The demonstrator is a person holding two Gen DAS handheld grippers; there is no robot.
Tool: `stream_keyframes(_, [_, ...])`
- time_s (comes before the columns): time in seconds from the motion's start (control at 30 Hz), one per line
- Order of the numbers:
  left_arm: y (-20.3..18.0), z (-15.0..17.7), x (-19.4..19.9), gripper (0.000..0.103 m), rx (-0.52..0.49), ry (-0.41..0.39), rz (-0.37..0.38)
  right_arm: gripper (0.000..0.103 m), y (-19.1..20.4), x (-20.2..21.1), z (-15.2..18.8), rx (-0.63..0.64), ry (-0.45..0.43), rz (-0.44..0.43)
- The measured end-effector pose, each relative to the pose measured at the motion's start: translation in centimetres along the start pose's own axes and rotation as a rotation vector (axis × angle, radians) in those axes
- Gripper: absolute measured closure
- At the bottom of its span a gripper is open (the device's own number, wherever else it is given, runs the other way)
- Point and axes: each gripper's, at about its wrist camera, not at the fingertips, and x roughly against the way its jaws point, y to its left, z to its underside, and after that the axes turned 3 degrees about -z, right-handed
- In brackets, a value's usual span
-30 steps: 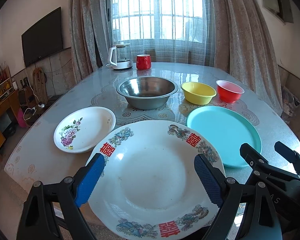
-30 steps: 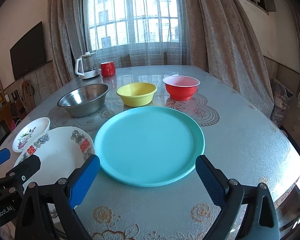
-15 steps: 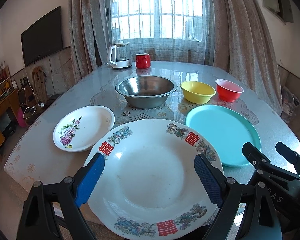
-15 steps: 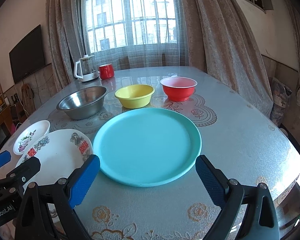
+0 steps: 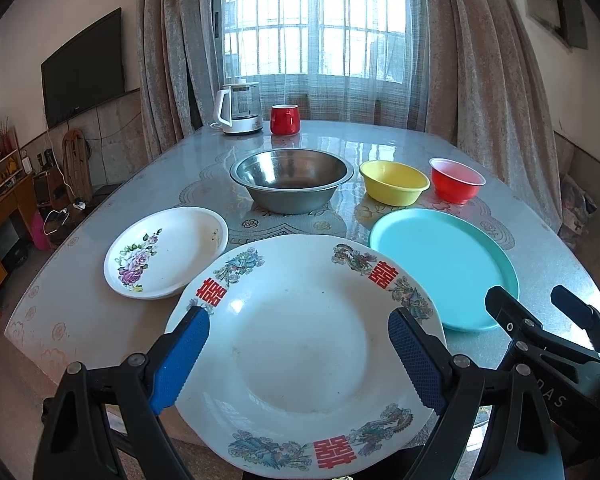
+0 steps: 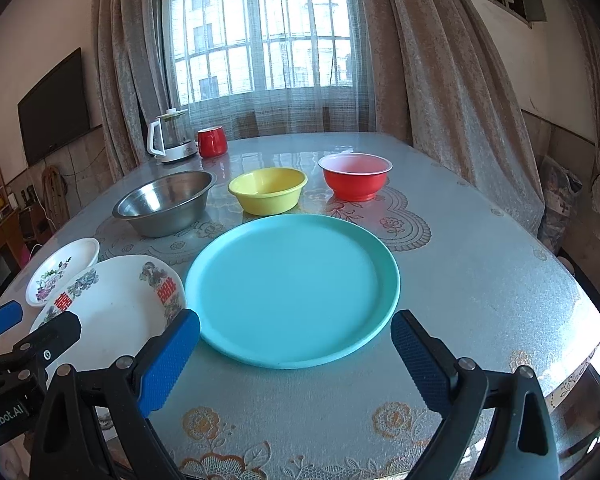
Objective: Organize plates and bowls
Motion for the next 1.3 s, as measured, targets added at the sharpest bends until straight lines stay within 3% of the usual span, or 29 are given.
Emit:
stream_keyframes(0.93, [-0.7, 0.0, -1.3, 0.011, -0.027, 0.037, 0.024, 0.005, -0.4, -1.2, 0.2, 0.006, 0.032, 0.0])
stream_keyframes(1.2, [-1.4, -1.9, -2.6, 0.012, -0.089, 0.047, 0.079, 0.007, -4.1, -2.4, -1.3, -0.077, 0.046, 0.032])
stream_keyframes(1.3, [-1.4, -3.6, -3.4, 0.019, -0.09, 0.059, 0.121, 0.01, -6.1, -2.9, -1.7, -0.121, 0.056, 0.059])
